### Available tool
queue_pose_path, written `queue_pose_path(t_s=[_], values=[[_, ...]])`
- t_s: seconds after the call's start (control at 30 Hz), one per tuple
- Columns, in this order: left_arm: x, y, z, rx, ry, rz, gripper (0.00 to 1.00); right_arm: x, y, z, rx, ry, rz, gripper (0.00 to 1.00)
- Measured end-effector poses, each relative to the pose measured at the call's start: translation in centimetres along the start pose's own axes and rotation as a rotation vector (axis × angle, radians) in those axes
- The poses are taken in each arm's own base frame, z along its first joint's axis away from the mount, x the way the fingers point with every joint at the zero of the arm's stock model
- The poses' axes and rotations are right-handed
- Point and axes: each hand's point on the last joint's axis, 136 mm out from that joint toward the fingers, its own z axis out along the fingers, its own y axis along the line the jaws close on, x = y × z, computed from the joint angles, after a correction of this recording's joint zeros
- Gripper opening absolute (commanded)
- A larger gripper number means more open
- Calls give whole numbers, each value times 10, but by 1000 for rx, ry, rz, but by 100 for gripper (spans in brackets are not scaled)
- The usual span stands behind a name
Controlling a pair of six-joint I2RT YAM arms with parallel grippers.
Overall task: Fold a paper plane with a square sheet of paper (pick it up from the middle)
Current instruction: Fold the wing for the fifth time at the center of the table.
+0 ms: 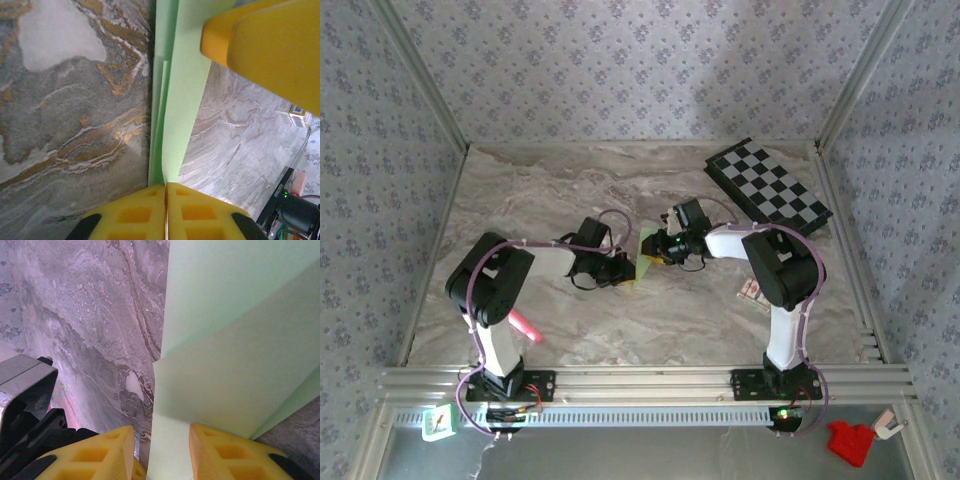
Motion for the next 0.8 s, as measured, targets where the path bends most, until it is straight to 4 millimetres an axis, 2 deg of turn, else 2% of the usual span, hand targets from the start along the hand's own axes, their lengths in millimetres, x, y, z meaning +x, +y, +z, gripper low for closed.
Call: queue_pose_path(t_s=[0.17, 0.27, 0.43, 0.5, 0.6, 0.8], values=[[0, 1, -1, -30, 7, 2, 18, 0, -1, 0, 9, 1, 4, 35], [0, 1, -12, -76, -12, 16, 22, -1, -1, 0, 16, 2, 7, 35], [-10, -23, -40, -79, -90, 77, 21, -1, -2, 0, 24, 4, 12, 35], [-13, -33, -44, -59, -106, 95, 17, 0, -2, 1, 27, 6, 12, 34], [-12, -40, -39, -31, -100, 102, 13, 0, -2, 0, 31, 5, 14, 34], [-6, -35, -13, -29, -32, 74, 8, 0, -2, 1, 38, 8, 16, 33]])
